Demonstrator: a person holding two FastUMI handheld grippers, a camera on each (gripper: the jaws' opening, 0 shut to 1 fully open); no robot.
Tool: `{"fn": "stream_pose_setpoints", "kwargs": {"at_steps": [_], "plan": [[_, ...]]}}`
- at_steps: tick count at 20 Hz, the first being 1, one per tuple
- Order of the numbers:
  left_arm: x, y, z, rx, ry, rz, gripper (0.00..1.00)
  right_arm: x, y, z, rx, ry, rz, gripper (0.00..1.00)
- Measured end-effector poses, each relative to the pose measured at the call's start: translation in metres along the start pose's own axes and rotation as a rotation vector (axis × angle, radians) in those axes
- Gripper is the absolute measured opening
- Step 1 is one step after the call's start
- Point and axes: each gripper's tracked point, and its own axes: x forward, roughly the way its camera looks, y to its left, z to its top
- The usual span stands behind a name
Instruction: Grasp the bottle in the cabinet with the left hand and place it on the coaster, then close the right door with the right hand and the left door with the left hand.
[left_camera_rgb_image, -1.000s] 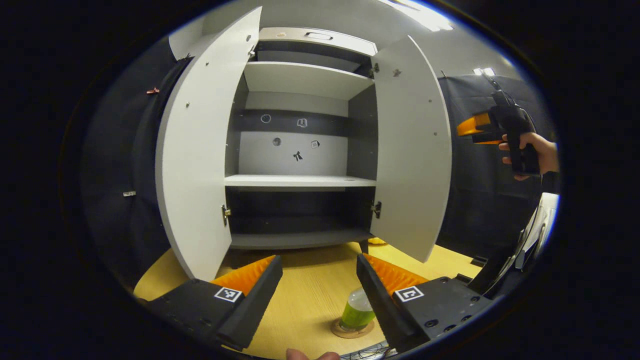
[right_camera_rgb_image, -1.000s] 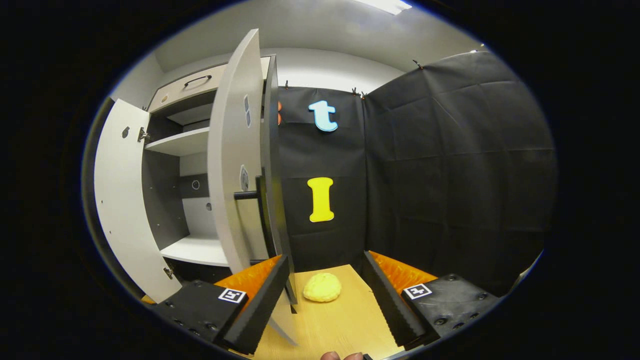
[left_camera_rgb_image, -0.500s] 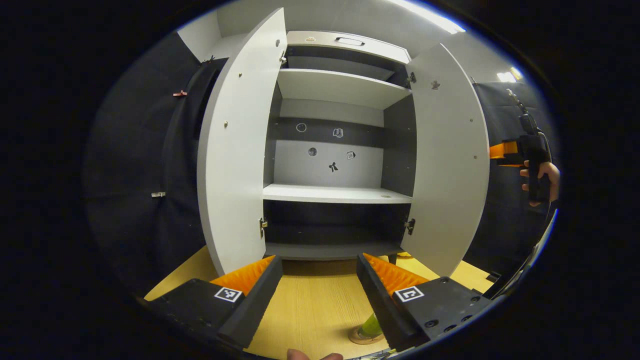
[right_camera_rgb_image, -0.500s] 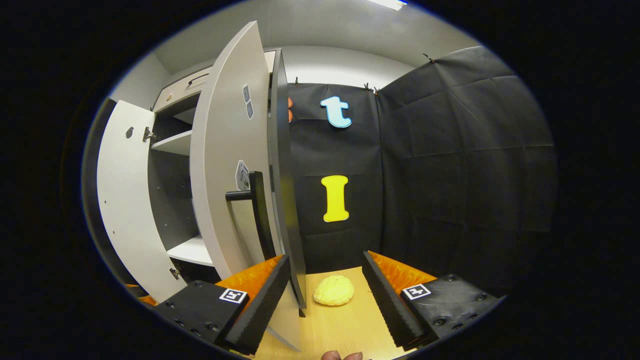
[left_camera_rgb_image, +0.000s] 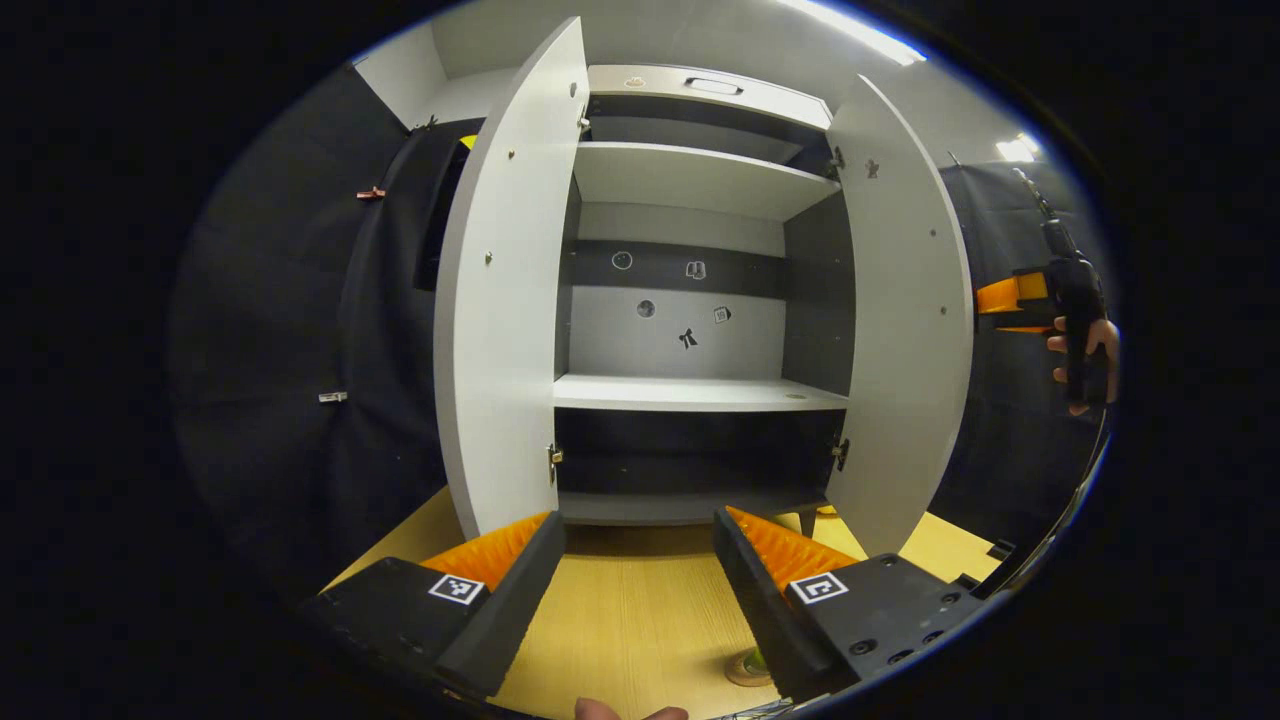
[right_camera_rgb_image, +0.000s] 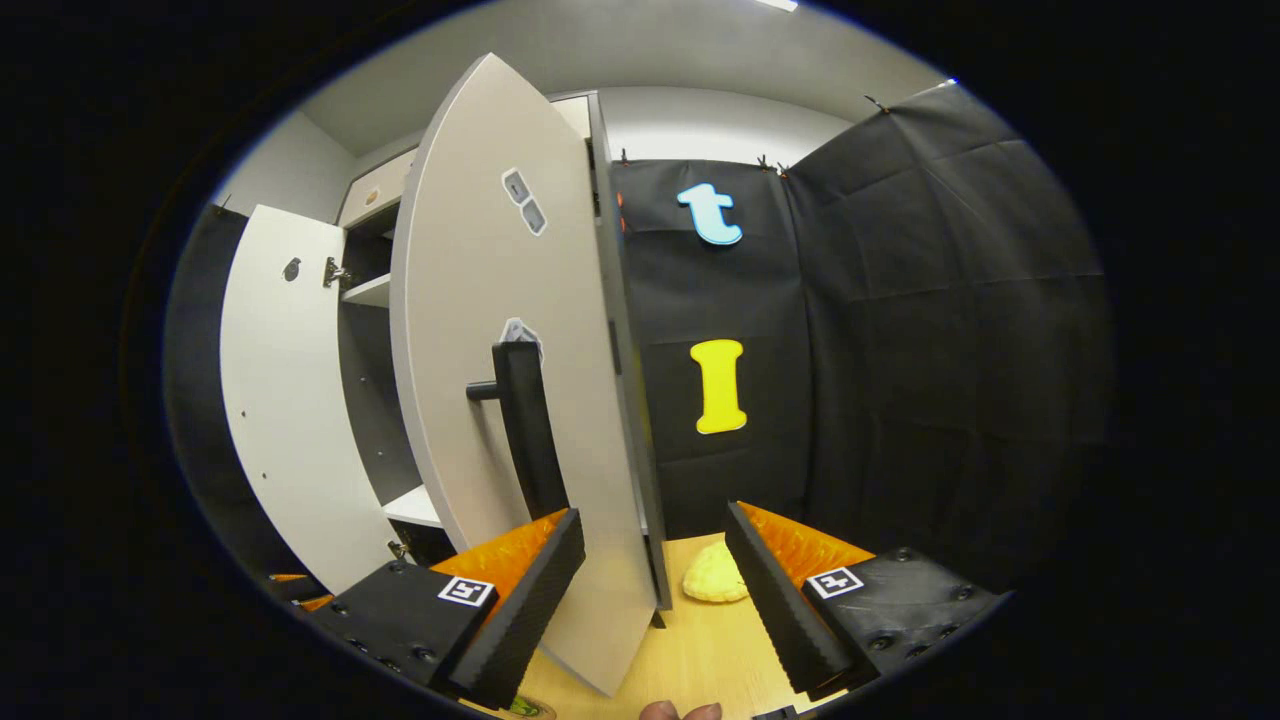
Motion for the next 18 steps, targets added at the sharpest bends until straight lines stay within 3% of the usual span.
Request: {"fn": "stream_pose_setpoints", "kwargs": {"at_steps": [9,14,18], "plan": [[-0.012,0.047,0.017,-0.026,-0.014,0.073,0.95,0.044,0.097,-0.02,0.034,0.033,0.149,0.98],[-0.025,0.079,0.028,-0.071,0.011,0.098,0.95,0.072,0.125,-0.025,0.024,0.026,0.176,0.98],[-0.035,0.116,0.04,-0.065,0.014,0.161,0.95,0.085,0.136,-0.026,0.008,0.016,0.17,0.98]]}}
